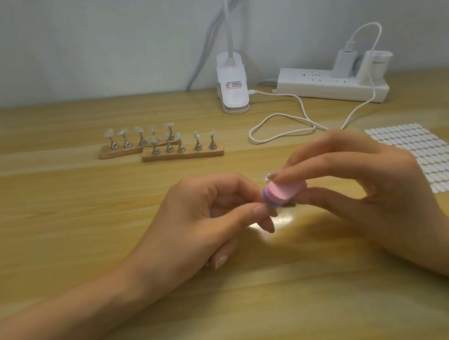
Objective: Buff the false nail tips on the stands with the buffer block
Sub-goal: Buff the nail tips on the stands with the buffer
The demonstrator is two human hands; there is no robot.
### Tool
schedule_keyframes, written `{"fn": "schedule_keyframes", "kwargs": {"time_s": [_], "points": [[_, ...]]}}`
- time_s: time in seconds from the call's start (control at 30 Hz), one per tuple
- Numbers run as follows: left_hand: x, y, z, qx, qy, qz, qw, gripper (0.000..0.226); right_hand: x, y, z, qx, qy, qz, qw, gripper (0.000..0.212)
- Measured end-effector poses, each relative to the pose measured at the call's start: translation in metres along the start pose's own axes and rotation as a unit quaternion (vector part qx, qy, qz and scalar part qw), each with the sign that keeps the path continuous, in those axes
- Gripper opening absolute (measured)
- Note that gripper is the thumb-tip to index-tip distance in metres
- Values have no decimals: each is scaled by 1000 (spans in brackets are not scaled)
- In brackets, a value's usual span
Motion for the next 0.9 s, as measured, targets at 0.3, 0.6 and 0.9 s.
{"fn": "schedule_keyframes", "kwargs": {"time_s": [0.3,0.6,0.9], "points": [[-3,2,2,-4,16,-34,999,9,5,4,1,18,-26,11,999,12],[-3,2,1,4,10,-21,1000,7,2,5,1,22,-34,16,999,14],[-4,2,0,1,11,-8,1000,11,-3,-1,-2,-3,-7,12,1000,16]]}}
Point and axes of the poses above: each hand's wrist, its own z-axis away from the middle knuckle, its own y-axis out of the palm, x = y × z, the point moved 6 cm from there along -z, towards the middle knuckle, and after that the axes turned 14 degrees about -x, right-handed, at the moved point
